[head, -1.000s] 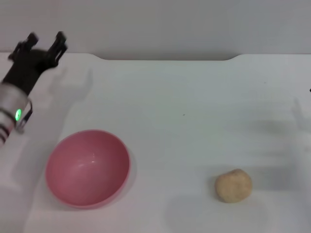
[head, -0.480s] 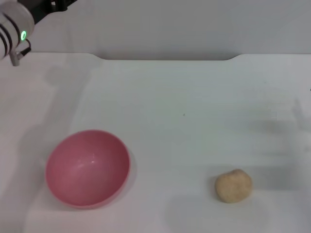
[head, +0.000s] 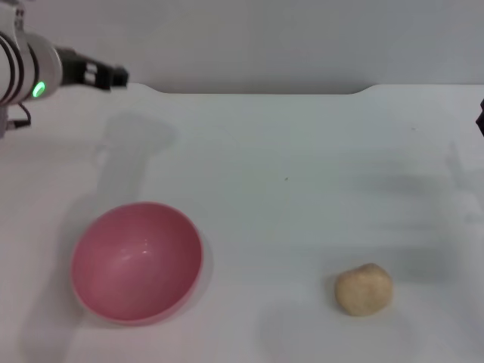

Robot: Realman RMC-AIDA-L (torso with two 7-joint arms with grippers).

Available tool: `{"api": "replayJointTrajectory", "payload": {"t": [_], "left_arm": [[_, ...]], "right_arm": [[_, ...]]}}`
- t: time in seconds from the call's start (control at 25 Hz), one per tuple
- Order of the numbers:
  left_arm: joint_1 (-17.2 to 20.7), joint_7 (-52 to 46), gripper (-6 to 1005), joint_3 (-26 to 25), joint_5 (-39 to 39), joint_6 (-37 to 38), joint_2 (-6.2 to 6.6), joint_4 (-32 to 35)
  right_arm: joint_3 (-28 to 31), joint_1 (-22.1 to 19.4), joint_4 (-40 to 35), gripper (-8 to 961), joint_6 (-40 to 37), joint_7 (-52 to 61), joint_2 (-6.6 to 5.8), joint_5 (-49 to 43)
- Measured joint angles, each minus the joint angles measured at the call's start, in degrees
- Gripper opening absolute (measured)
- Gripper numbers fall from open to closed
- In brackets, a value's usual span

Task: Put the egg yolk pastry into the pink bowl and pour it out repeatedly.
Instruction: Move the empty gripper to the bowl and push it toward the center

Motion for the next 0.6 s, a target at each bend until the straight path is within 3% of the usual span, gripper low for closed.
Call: {"api": "replayJointTrajectory", "payload": {"t": [0.36, 0.6], "left_arm": [[-4.62, 8.76, 775, -11.51, -11.6, -28.51, -0.16, 1.88], [-3.11, 8.91, 774, -16.95, -14.96, -41.65, -0.16, 6.45]], "right_arm": [[0.0, 0.48, -0.21, 744, 0.27, -0.41, -0.08, 0.02], [0.0, 0.57, -0.95, 744, 0.37, -0.44, -0.09, 0.03]]}}
